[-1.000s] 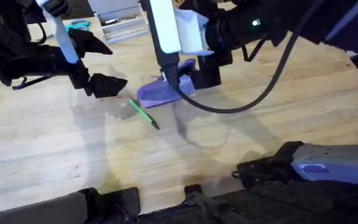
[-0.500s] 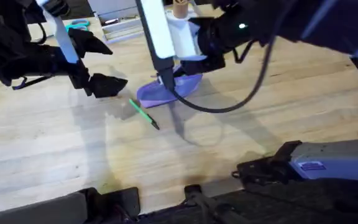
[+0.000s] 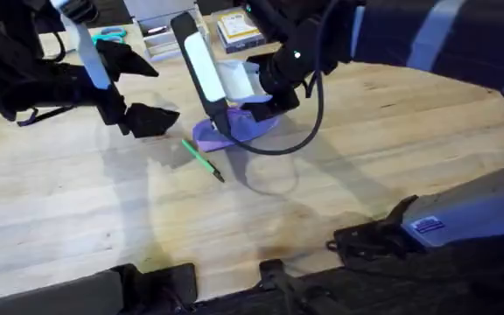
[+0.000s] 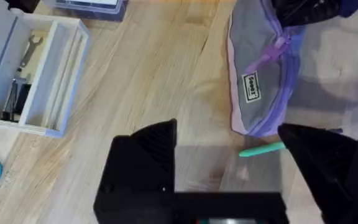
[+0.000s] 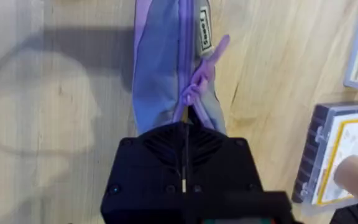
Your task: Unzip the bag, pick up the pens from the table one at a time and place them inside, then zip the bag closed.
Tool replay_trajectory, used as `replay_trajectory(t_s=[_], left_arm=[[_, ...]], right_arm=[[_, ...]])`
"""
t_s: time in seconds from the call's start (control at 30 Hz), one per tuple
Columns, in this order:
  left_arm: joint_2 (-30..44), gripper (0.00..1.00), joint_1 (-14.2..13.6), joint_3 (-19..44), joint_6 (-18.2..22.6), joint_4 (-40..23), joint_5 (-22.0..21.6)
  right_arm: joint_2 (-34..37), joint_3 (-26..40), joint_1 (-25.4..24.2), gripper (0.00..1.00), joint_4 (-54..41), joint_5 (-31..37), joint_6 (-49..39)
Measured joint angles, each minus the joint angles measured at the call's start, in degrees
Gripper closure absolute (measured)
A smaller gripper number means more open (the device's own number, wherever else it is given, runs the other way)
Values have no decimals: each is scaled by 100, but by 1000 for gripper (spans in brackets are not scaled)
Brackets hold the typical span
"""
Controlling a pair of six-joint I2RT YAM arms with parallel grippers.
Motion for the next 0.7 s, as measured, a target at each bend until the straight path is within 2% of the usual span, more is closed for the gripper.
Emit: replay_trajectory(t_s=[0.27, 0.7], left_arm=[[0, 7, 0, 0, 0, 0, -1], [0, 7, 0, 0, 1, 7, -1]], right_arm=[[267, 0, -1, 968, 338, 2, -72], [283, 0, 0, 968, 733, 198, -135]])
